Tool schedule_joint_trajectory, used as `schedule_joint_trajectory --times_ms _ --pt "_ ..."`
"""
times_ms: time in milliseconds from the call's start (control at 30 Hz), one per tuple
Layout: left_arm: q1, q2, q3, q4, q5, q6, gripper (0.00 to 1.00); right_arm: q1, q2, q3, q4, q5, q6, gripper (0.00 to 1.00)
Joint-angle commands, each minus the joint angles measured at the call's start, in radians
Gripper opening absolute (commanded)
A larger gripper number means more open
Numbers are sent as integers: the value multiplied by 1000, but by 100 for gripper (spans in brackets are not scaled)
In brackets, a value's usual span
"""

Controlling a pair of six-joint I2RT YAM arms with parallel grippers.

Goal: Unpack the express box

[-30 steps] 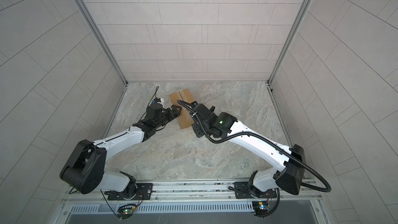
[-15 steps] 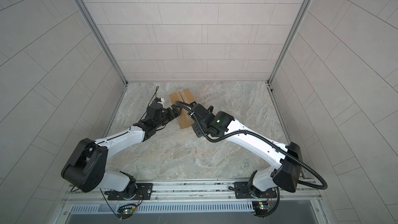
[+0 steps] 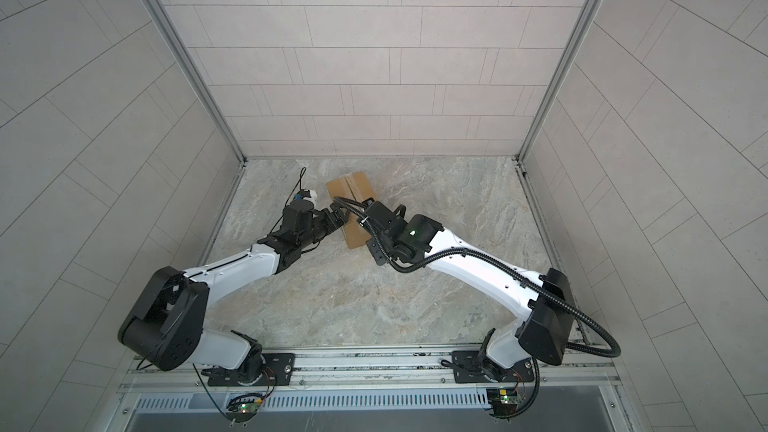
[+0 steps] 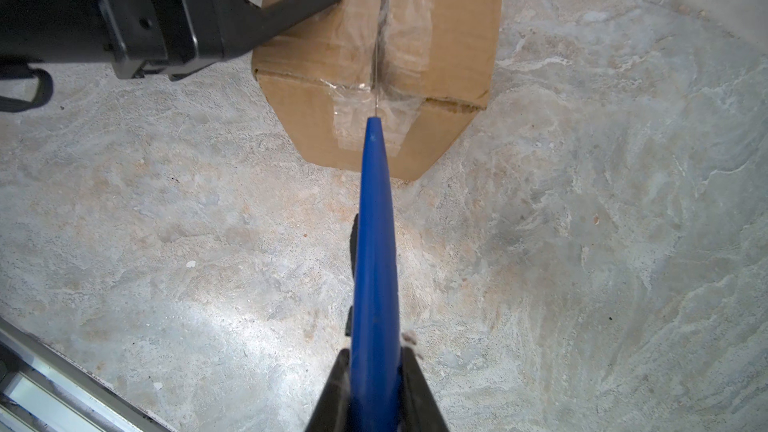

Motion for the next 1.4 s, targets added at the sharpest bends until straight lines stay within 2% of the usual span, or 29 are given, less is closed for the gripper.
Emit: schedule_joint_trajectory --times_ms 0,533,833,1067,1367 --pt "2 13 -19 14 8 -5 94 5 18 26 -13 31 -19 0" --pt "3 22 -17 22 -7 -16 93 6 -56 -3 -117 -22 12 0" --pt "3 8 -21 28 -2 -20 93 6 18 19 -31 -62 18 0" --pt "1 6 -23 34 1 -28 93 5 89 77 -2 -25 8 0" --pt "1 25 -16 33 -7 -33 93 3 74 89 -91 -67 31 0"
